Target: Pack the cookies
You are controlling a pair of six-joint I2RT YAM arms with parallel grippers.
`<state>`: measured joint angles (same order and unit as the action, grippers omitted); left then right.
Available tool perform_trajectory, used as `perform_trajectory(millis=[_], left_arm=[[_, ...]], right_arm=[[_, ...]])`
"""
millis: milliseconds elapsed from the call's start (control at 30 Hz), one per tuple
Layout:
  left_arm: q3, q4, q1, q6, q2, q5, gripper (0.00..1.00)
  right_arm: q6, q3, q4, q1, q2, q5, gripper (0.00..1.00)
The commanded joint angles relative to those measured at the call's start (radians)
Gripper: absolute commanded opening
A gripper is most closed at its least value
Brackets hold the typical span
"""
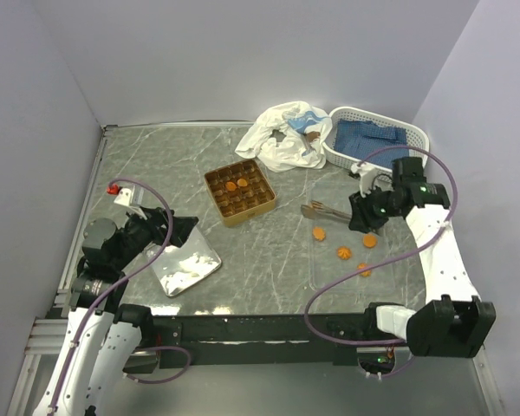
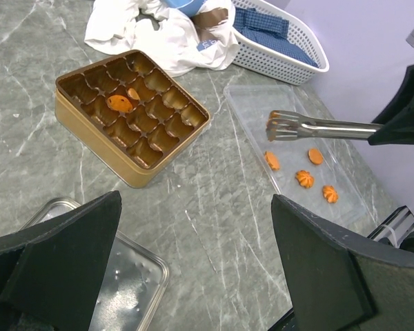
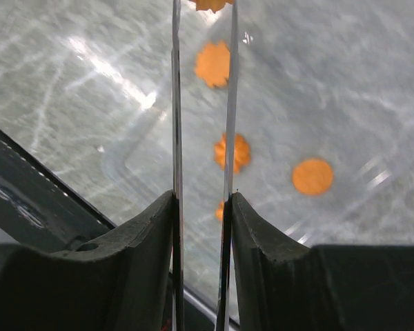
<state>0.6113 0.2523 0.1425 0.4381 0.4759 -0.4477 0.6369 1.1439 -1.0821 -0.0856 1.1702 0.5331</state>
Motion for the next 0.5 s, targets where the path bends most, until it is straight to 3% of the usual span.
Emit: perform_trajectory(millis=[0,267,467], left_arm=[[0.002,-0.035,-0.007,-0.013,0.007,-0.003,0.96],[0.007,-0.028,-0.009,-0.015,0.029,0.015,0.96],[0.008,-0.025,-0.012,-0.016,0.041,0.024,0.97]], right_arm=[[-0.095,0.095,0.094,0.111,0.057,0.047,0.34],[-0.163,0.371,0.094,0.308,0.279,0.056,0.34],[-0.204,0.534,0.131,0.377,0.434,0.005,0.34]])
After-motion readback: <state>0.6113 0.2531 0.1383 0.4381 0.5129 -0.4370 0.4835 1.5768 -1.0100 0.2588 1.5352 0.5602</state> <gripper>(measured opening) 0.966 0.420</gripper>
